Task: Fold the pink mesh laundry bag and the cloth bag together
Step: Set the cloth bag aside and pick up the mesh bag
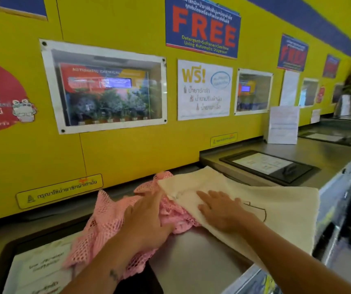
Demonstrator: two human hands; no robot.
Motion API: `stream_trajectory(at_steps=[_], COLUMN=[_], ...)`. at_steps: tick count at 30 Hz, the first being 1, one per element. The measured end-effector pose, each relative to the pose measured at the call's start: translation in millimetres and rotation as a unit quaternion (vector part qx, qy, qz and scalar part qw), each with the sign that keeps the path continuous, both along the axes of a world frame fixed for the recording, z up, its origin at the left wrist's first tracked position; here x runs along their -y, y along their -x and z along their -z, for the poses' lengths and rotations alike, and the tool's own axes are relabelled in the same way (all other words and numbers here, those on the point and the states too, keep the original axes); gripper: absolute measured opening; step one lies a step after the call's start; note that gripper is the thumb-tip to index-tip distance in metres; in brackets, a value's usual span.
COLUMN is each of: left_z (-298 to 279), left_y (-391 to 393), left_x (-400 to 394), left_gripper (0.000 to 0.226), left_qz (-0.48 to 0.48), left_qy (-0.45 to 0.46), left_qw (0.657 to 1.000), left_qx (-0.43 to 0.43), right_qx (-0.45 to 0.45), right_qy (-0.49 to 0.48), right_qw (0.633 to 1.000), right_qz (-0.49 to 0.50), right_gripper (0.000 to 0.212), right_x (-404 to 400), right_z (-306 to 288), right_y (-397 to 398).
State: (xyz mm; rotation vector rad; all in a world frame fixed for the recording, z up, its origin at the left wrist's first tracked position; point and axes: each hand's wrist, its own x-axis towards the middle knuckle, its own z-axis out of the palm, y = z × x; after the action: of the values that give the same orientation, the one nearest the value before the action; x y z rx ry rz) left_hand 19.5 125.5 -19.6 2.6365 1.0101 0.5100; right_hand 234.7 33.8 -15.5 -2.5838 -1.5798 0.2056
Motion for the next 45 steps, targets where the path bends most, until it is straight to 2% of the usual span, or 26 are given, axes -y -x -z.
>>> stream_trajectory(at_steps=[2,4,6,8,11,14,16,17,19,21,22,24,26,28,30,32,34,37,38,39,41,42,43,45], left_z=[3,-3,-9,-12,-17,-32,-40,-41,-38,-31,-29,-29,-29,-25,-21,-20,-17,-14,-13,-13,-13,-15,-17,-21], left_y=[1,3,5,13,30,47,53,55,57,58,57,56,57,59,61,61,60,59,58,58,57,55,55,53], left_x=[2,4,7,7,-10,-22,-22,-21,-20,-24,-25,-24,-23,-27,-31,-32,-34,-33,-33,-32,-30,-28,-26,-24], left_gripper=[0.086,0.059,0.036,0.029,0.033,0.035,0.023,0.019,0.024,0.023,0.024,0.028,0.027,0.026,0.026,0.029,0.04,0.057,0.058,0.057,0.047,0.04,0.034,0.028], left_qz=[-0.018,-0.03,-0.043,-0.057,-0.119,-0.165,-0.154,-0.135,-0.099,-0.077,-0.066,-0.046,-0.043,-0.072,-0.09,-0.1,-0.114,-0.111,-0.106,-0.107,-0.132,-0.158,-0.184,-0.215], left_qy=[0.005,-0.02,-0.065,-0.081,-0.016,0.047,0.051,0.057,0.083,0.117,0.133,0.158,0.159,0.13,0.116,0.114,0.09,0.07,0.063,0.053,-0.004,-0.053,-0.098,-0.147], left_qw=[0.999,0.997,0.995,0.995,0.982,0.921,0.89,0.889,0.905,0.92,0.922,0.922,0.923,0.932,0.938,0.944,0.957,0.969,0.972,0.975,0.98,0.978,0.972,0.961], left_qx=[-0.049,-0.073,-0.063,-0.026,0.143,0.351,0.426,0.434,0.405,0.366,0.356,0.35,0.347,0.331,0.313,0.293,0.253,0.207,0.2,0.189,0.152,0.128,0.108,0.094], right_qx=[0.003,0.007,-0.005,-0.037,-0.067,-0.043,-0.031,-0.037,-0.091,-0.188,-0.216,-0.207,-0.145,-0.115,-0.139,-0.124,-0.091,0.004,0.044,0.094,0.174,0.175,0.154,0.125], right_qy=[0.01,0.017,0.002,-0.024,-0.059,-0.051,-0.055,-0.083,-0.175,-0.223,-0.203,-0.15,-0.127,-0.148,-0.192,-0.262,-0.321,-0.405,-0.399,-0.343,-0.125,-0.054,-0.04,-0.121], right_qw=[0.999,0.999,1.0,0.999,0.996,0.998,0.998,0.996,0.979,0.941,0.928,0.922,0.942,0.948,0.938,0.926,0.923,0.908,0.912,0.933,0.977,0.982,0.985,0.984], right_qz=[0.033,0.044,0.027,-0.004,-0.021,0.006,0.017,0.005,-0.059,-0.169,-0.224,-0.29,-0.275,-0.257,-0.254,-0.241,-0.193,-0.109,-0.084,-0.056,0.015,0.048,0.065,0.034], right_gripper=[0.062,0.064,0.064,0.062,0.06,0.054,0.052,0.054,0.06,0.066,0.072,0.082,0.074,0.068,0.065,0.057,0.047,0.046,0.047,0.047,0.056,0.068,0.08,0.089], right_x=[-10,-21,-30,-35,-39,-43,-44,-45,-46,-47,-49,-59,-66,-69,-67,-64,-58,-42,-36,-32,-23,-20,-16,-11], right_z=[1,-1,-1,-1,6,12,5,-1,-18,-35,-39,-28,-12,-11,-27,-53,-80,-103,-104,-100,-85,-75,-67,-54], right_y=[1,3,5,5,-1,-18,-21,-16,9,48,66,91,99,96,83,62,39,2,-9,-21,-33,-36,-34,-25])
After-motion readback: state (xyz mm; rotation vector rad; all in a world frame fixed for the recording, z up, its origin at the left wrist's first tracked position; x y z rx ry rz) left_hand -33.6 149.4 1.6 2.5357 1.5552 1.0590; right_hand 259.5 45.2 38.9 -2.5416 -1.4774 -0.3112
